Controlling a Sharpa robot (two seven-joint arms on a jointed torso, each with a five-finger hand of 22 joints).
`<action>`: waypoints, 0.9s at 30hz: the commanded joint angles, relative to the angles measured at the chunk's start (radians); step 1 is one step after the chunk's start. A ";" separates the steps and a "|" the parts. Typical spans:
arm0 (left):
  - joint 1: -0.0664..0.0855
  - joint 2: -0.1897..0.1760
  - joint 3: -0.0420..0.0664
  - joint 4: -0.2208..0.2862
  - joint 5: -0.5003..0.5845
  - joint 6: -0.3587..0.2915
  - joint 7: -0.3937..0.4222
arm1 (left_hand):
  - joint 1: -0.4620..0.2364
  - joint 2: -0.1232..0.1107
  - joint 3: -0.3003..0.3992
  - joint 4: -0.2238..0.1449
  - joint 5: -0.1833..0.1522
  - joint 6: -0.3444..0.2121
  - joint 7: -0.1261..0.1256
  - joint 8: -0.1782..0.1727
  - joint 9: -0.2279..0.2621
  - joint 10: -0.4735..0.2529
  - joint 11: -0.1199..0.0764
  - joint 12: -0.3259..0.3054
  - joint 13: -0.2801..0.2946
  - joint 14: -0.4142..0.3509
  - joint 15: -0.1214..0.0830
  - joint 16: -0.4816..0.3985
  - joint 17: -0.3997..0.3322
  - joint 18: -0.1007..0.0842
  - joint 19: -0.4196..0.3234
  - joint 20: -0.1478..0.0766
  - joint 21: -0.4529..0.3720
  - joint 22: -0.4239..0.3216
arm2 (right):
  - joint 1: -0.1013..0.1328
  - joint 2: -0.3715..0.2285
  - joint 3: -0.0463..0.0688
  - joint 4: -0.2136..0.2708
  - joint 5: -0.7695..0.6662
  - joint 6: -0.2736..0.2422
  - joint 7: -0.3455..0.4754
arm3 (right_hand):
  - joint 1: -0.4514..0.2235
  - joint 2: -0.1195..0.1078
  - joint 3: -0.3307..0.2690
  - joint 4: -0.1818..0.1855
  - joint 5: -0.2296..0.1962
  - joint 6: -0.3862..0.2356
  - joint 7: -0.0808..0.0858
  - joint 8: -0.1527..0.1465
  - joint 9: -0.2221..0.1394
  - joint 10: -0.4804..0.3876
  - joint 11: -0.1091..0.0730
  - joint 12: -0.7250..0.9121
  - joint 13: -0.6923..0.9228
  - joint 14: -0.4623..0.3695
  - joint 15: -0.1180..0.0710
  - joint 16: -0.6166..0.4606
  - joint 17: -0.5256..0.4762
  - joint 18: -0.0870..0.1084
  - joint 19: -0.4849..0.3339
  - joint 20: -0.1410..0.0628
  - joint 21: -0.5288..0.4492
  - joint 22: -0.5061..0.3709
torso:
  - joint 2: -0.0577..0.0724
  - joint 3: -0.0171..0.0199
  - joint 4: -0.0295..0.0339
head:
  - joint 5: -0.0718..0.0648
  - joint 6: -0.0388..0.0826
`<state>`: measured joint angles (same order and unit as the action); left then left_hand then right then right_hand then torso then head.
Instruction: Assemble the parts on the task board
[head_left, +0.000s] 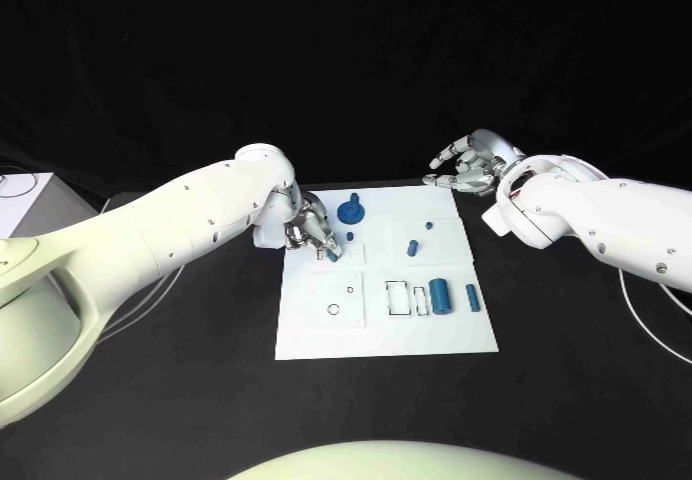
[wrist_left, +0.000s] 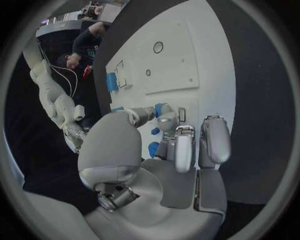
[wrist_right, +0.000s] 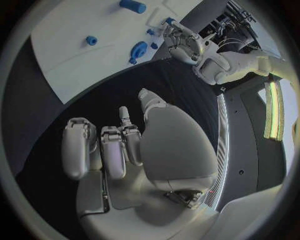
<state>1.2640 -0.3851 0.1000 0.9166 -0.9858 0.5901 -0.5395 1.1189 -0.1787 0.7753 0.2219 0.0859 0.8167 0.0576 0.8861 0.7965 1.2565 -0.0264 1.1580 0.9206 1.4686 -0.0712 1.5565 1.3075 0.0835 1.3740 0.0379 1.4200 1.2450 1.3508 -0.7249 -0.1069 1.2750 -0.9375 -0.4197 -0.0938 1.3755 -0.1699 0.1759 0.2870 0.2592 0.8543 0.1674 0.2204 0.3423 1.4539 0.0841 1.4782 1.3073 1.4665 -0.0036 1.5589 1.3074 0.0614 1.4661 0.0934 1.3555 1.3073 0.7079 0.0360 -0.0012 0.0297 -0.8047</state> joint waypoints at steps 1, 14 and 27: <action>-0.005 -0.008 -0.003 0.017 -0.017 -0.014 -0.008 | 0.001 0.008 0.199 -0.206 0.005 -0.001 -0.007 -0.005 0.001 -0.002 0.006 -0.003 0.001 0.097 -0.003 0.004 0.248 -0.015 0.004 0.000 0.007 0.001 | -0.001 -0.001 0.001 0.002 -0.005 0.008 0.009 | -0.009 0.001 0.006 -0.002 0.005 -0.006 0.001 0.003 -0.001 0.004 -0.001 0.003 0.164 0.096 0.005 -0.004 0.229 -0.008 0.044 0.003 -0.006 0.073 | 0.000 -0.0010 0.0003 | 0.001 0.001; -0.005 -0.027 -0.001 0.056 0.013 -0.042 -0.007 | 0.000 0.008 0.199 -0.207 0.008 0.000 -0.007 -0.005 0.002 -0.001 0.006 -0.003 0.001 0.097 -0.003 0.004 0.249 -0.015 0.005 0.000 0.007 0.002 | -0.002 -0.001 0.001 0.001 -0.005 0.008 0.009 | -0.009 0.001 0.006 -0.002 0.005 -0.006 0.001 0.003 -0.001 0.004 -0.001 0.003 0.164 0.096 0.005 -0.004 0.229 -0.008 0.044 0.003 -0.006 0.073 | 0.001 0.0001 -0.0014 | 0.003 0.005; -0.005 -0.029 0.003 0.062 0.007 -0.089 -0.004 | 0.000 0.008 0.199 -0.207 0.009 0.001 -0.007 -0.006 0.002 0.000 0.006 -0.001 0.004 0.097 -0.003 0.005 0.249 -0.015 0.005 0.000 0.007 0.002 | -0.003 -0.003 0.001 0.002 -0.005 0.008 0.009 | -0.009 0.001 0.006 -0.002 0.005 -0.006 0.001 0.003 -0.001 0.004 -0.001 0.003 0.164 0.096 0.005 -0.004 0.229 -0.008 0.044 0.003 -0.006 0.073 | 0.002 0.0010 -0.0021 | 0.001 0.003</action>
<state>1.2589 -0.4146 0.1021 0.9767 -0.9793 0.5274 -0.5459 1.1174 -0.1802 0.7725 0.2191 0.0909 0.8192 0.0583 0.8842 0.7969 1.2565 -0.0264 1.1580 0.9233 1.4686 -0.0712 1.5565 1.3075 0.0835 1.3740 0.0379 1.4242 1.2457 1.3485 -0.7274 -0.1069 1.2754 -0.9374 -0.4197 -0.0933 1.3755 -0.1699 0.1759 0.2870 0.2592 0.8543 0.1674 0.2204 0.3424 1.4539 0.0840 1.4782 1.3073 1.4665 -0.0036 1.5589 1.3074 0.0614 1.4661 0.0934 1.3555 1.3079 0.7098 0.0369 -0.0029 0.0318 -0.8002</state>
